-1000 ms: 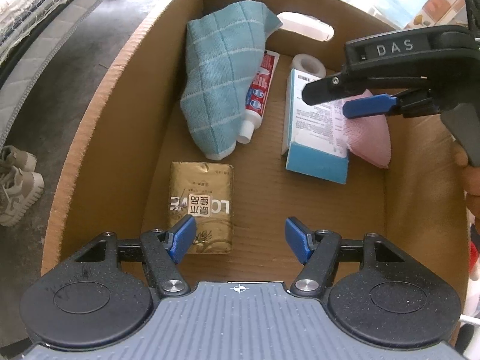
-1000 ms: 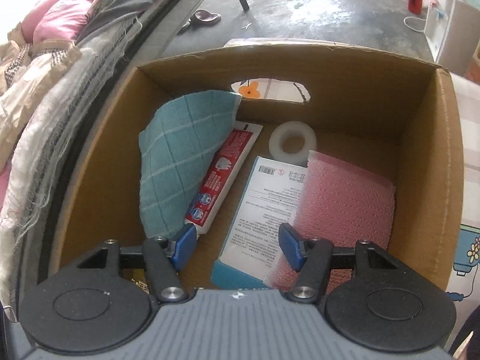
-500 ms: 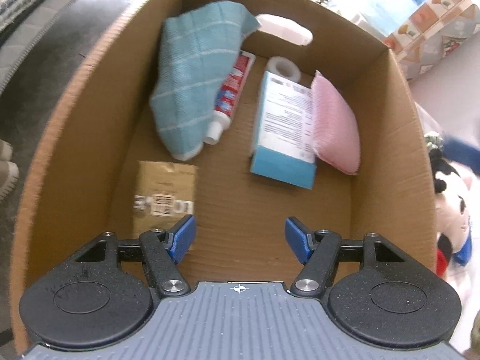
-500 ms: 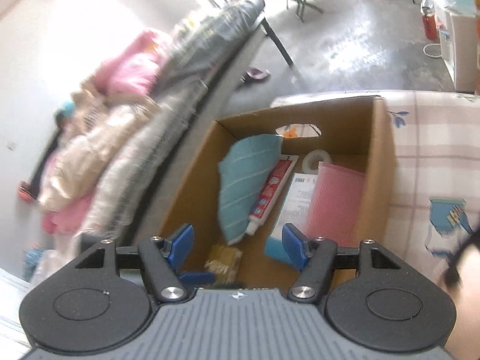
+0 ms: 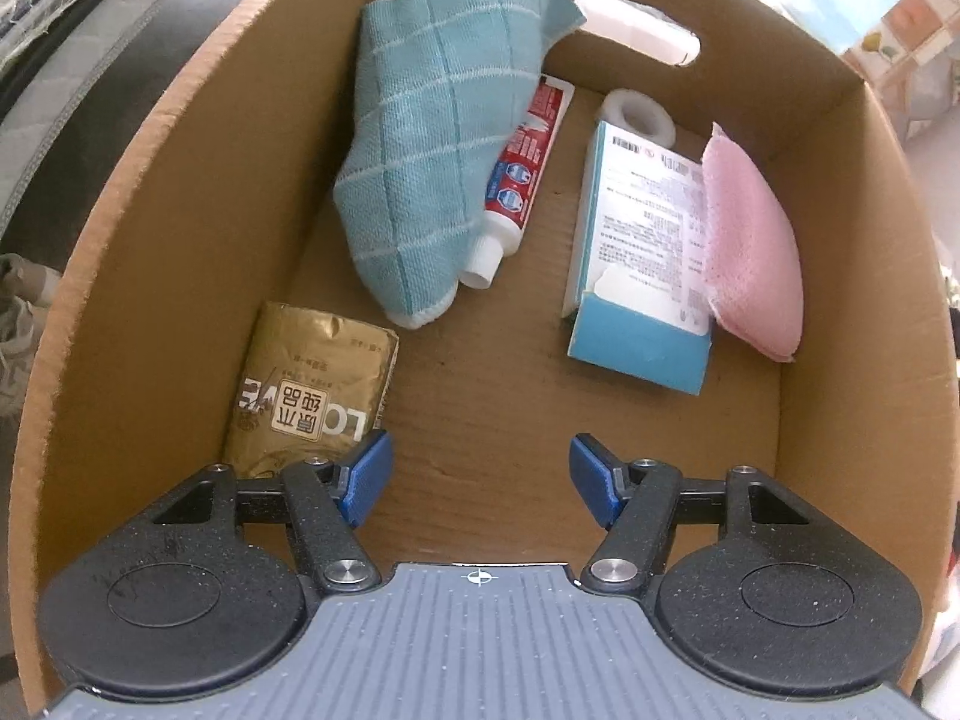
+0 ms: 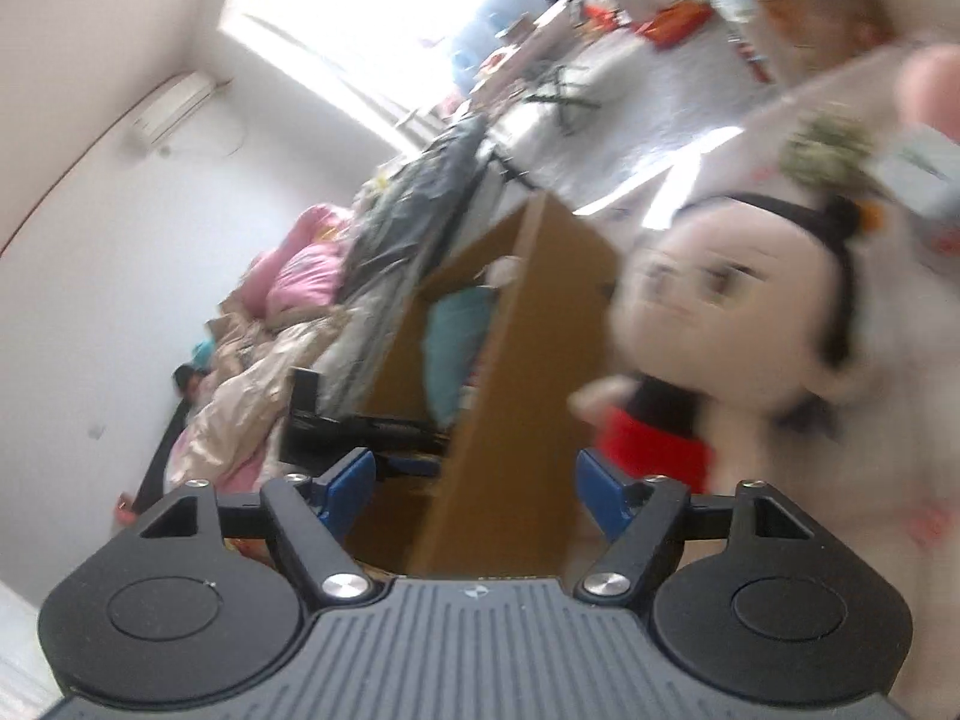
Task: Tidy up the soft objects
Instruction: 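Move both grippers back toward the blue packet and yogurt cup on the bed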
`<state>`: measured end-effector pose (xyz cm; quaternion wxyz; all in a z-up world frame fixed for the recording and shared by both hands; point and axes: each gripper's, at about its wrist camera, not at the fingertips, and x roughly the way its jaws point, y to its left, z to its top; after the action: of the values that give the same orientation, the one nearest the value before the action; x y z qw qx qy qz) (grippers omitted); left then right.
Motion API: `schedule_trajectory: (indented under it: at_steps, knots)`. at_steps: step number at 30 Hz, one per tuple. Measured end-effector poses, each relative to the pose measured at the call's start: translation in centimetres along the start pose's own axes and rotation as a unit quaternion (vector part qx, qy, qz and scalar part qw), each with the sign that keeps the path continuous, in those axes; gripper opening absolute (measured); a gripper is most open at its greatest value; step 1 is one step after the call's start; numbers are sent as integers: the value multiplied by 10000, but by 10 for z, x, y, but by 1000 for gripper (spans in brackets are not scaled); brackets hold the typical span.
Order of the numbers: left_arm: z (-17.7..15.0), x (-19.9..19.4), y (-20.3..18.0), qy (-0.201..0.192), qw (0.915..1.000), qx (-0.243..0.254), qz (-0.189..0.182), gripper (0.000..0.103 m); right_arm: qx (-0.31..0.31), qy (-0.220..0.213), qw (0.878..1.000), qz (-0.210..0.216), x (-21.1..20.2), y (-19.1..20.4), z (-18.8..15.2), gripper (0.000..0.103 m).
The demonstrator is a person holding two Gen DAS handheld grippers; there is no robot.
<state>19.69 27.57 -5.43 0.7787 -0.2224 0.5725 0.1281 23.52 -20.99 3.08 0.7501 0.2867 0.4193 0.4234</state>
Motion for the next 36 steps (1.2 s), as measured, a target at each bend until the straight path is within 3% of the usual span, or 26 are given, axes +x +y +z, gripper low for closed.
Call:
schedule_trajectory:
  at_steps: [3, 7, 10, 16, 23, 27, 31, 36]
  knots:
    - [-3, -5, -4, -117, 9999, 46, 70, 70, 210, -200, 9995, -105, -13, -24, -20, 78]
    - [-17, -25, -15, -415, 9989, 207, 89, 75, 253, -624, 9974, -250, -29, -42, -44, 90]
    - [-33, -48, -29, -718, 9965, 415, 57, 82, 112, -881, 9949, -486, -37, -45, -60, 97]
    - [-74, -100, -55, -1523, 9859, 691, -50, 92, -184, -1243, 9852, -1169, -52, -52, -80, 99]
    - [-139, -144, -110, -2490, 9571, 1389, -512, 99, -352, -1515, 9757, -1546, -72, -63, -91, 99]
    - [-175, -146, -149, -2752, 9389, 1904, -809, 100, -490, -1770, 9679, -1715, -92, -69, -93, 99]
    - [-203, -129, -198, -2769, 9217, 2461, -1151, 100, -621, -2135, 9552, -1954, -119, -78, -89, 99]
    - [-222, -90, -272, -2323, 9047, 3101, -1773, 100, -546, -2523, 9425, -2123, -156, -103, -68, 99]
